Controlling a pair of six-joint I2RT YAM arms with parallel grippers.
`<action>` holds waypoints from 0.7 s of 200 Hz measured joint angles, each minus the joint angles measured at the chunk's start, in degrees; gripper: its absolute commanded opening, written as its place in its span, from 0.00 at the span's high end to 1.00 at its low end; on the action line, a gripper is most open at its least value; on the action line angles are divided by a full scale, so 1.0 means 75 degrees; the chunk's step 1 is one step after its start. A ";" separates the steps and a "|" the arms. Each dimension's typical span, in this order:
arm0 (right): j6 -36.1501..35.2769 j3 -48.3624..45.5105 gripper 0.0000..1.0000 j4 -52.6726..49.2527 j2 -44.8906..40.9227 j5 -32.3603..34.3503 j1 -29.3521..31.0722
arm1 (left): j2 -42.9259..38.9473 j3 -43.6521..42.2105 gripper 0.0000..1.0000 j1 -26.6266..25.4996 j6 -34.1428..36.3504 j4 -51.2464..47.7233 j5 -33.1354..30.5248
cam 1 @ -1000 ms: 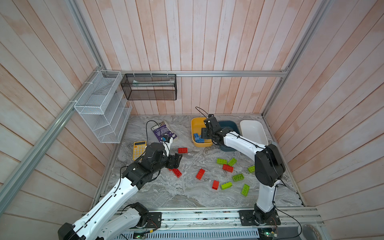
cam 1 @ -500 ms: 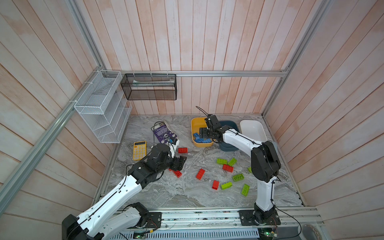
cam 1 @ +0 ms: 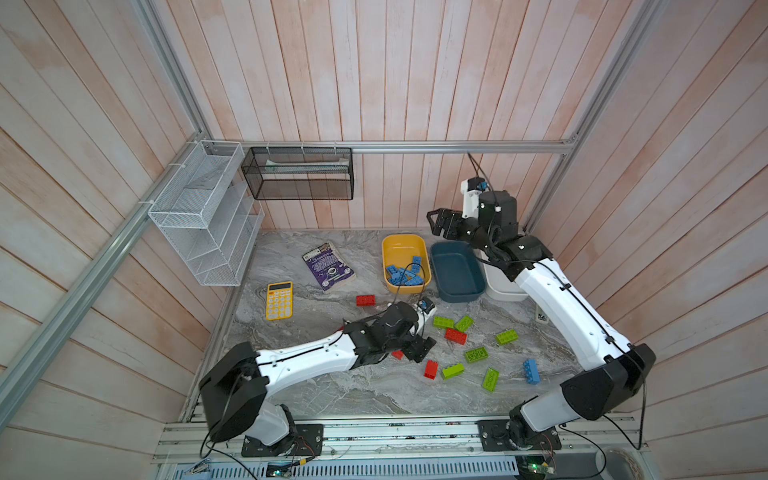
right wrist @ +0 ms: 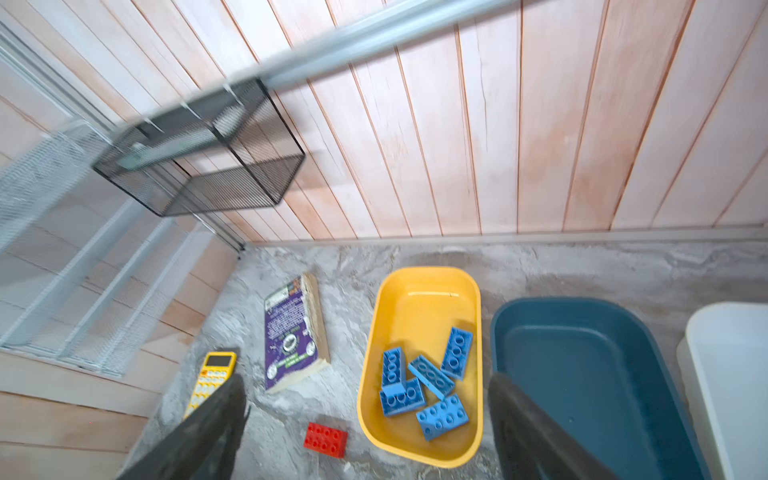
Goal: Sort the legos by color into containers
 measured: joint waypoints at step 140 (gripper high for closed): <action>0.0259 -0.1539 0.07 0.0944 -0.1207 -0.0580 0.0708 | 0.6292 0.5928 0.07 -0.1352 0.0982 0.1647 0.1084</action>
